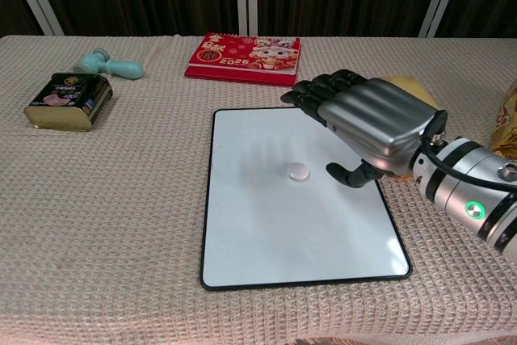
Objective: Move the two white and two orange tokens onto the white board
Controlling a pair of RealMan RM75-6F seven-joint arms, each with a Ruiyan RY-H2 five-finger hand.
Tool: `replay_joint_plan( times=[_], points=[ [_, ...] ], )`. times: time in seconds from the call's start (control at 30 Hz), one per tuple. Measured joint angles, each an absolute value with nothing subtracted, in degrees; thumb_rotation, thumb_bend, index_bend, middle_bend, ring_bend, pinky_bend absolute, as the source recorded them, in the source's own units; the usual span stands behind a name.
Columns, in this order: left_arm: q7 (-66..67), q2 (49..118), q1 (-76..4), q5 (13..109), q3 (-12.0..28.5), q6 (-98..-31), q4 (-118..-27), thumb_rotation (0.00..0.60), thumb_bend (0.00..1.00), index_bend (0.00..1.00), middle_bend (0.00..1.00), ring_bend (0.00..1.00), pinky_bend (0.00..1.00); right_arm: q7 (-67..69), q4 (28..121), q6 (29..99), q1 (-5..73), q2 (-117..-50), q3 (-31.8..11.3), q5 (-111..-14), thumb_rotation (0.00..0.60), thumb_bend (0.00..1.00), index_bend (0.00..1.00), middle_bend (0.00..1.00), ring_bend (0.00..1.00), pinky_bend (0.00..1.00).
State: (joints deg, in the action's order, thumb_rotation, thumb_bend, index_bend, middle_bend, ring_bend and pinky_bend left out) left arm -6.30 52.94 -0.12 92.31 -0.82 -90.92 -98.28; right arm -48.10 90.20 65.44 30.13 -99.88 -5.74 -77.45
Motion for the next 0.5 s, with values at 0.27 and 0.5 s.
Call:
replay_joint_plan(
  times=[0.27,0.5],
  points=[
    [-5.7,52.99,-0.21,92.66,-0.98,-90.71,-98.61,0.6,0.1,0.11,0.14,0.0,0.12,-47.92,91.69,68.76,27.27,-93.79,-5.32,-75.3,0.6,0.36,0.2,0.0,0.0,0.0],
    [-4.98,53.1,-0.18,92.85,-1.06,-90.78,-98.95,0.6,0.1,0.11,0.14,0.0,0.12,-48.92,90.31,67.95,26.15,-91.51,-5.9,-67.68,0.6,0.36,0.28,0.0,0.0,0.0]
  ],
)
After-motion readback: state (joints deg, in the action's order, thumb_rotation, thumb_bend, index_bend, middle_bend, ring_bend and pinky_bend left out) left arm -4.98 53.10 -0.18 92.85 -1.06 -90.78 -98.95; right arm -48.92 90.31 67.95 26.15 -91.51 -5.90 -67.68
